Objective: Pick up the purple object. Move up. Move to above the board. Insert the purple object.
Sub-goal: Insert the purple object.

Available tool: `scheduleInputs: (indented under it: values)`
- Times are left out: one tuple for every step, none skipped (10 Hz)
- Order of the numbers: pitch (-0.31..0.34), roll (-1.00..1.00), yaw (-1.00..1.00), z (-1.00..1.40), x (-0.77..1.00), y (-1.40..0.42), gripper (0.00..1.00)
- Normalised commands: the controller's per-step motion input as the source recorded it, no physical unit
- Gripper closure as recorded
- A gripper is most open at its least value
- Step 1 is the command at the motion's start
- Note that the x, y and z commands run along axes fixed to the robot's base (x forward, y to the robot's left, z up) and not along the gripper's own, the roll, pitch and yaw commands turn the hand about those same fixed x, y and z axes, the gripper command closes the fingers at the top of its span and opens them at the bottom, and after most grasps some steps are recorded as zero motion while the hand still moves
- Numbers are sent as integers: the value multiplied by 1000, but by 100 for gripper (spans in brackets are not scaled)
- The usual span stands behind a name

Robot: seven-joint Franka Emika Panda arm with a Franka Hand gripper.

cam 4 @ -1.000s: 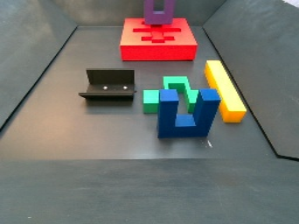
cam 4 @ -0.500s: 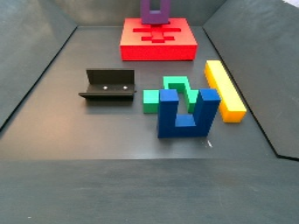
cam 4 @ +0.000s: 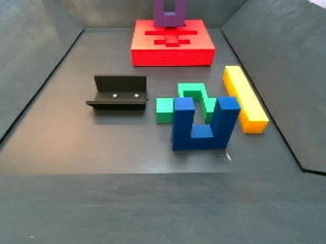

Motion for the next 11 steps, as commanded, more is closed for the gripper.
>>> scheduleInputs:
  values:
    - [0, 0, -46, -37, 0, 40, 100]
    - [0, 0, -49, -109, 0, 0, 100]
    - [0, 7, -29, -183, 0, 0, 100]
    - [-20, 0, -11, -320, 0, -46, 100]
    - [-66, 0, 0, -437, 31, -109, 100]
    - [-93, -16, 0, -386, -37, -143, 100]
    - [-126, -70, -9, -197, -240, -123, 100]
    - [-80, -77, -9, -20, -143, 0, 100]
    - [-53, -43, 0, -97, 0, 0, 100]
    - [-83, 0, -17, -369, 20, 0, 100]
    - [-106, 0, -6, -663, 303, 0, 100]
